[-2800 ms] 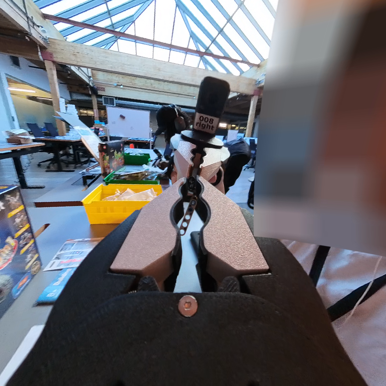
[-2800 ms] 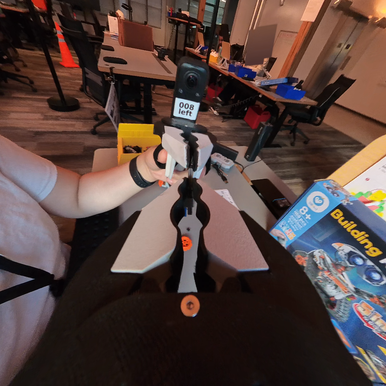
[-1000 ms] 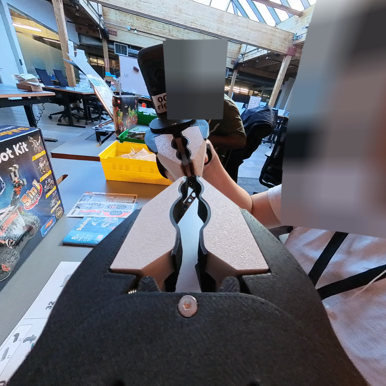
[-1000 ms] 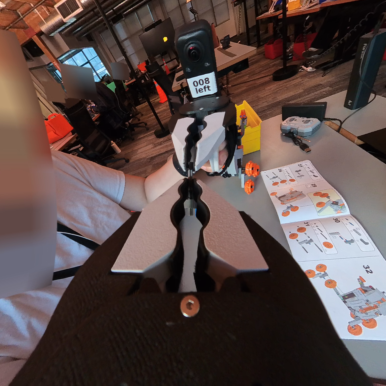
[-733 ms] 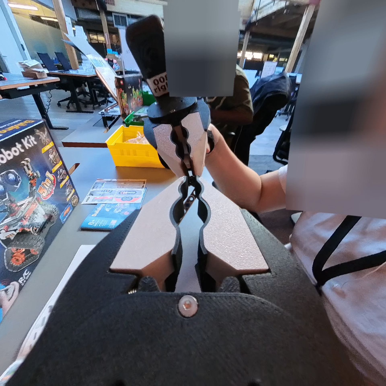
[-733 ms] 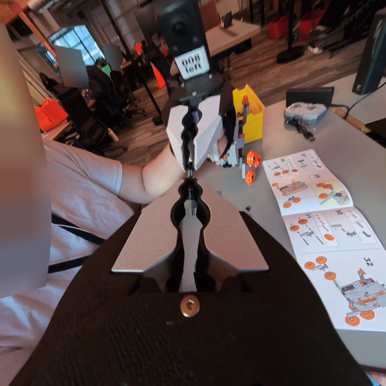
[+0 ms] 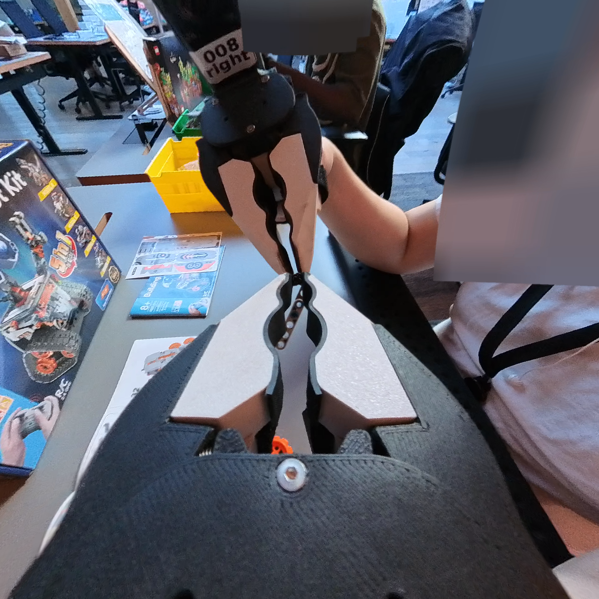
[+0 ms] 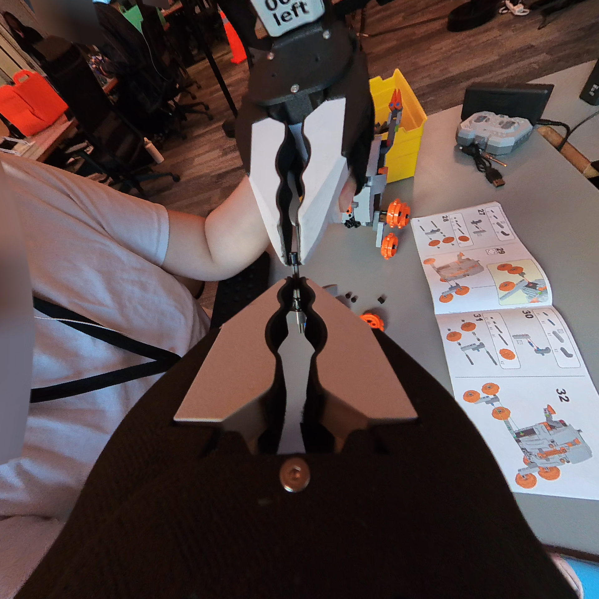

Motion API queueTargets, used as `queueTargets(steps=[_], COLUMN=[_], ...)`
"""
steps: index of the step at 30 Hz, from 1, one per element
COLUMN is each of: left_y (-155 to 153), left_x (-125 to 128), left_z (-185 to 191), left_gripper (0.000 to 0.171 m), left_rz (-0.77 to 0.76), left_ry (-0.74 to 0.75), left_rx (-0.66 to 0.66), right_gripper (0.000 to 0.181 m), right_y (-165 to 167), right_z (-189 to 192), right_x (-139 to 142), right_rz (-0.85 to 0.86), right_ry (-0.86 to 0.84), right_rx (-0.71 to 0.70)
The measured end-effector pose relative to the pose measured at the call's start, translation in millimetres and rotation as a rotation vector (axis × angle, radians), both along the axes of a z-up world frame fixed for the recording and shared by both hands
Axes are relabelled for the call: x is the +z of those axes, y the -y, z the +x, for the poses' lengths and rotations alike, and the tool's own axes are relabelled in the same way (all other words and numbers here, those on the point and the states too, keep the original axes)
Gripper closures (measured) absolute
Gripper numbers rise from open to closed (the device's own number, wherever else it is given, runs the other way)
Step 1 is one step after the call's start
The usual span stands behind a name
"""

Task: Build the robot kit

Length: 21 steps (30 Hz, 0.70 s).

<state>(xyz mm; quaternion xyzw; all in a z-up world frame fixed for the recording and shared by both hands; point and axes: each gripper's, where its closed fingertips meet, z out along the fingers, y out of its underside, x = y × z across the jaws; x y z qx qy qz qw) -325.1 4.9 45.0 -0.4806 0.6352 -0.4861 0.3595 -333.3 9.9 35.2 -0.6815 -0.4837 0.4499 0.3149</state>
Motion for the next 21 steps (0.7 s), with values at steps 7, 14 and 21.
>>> queueTargets(steps=[7, 14, 21], left_y=[2.8, 0.3, 0.8], left_x=[2.5, -9.4, -16.8], left_z=[-3.2, -7.0, -9.2], left_gripper=[0.167, 0.167, 0.167], left_rz=[0.0, 0.07, 0.081], left_ry=[0.007, -0.079, -0.117], left_rx=[-0.016, 0.026, 0.017], right_gripper=[0.18, 0.181, 0.181], right_y=[2.9, 0.9, 1.3], right_z=[-3.8, -7.7, -10.8], right_x=[3.1, -8.1, -15.5], right_rz=[0.023, -0.006, -0.007], right_ry=[-0.006, 0.028, 0.064], right_rx=[0.01, 0.014, 0.021])
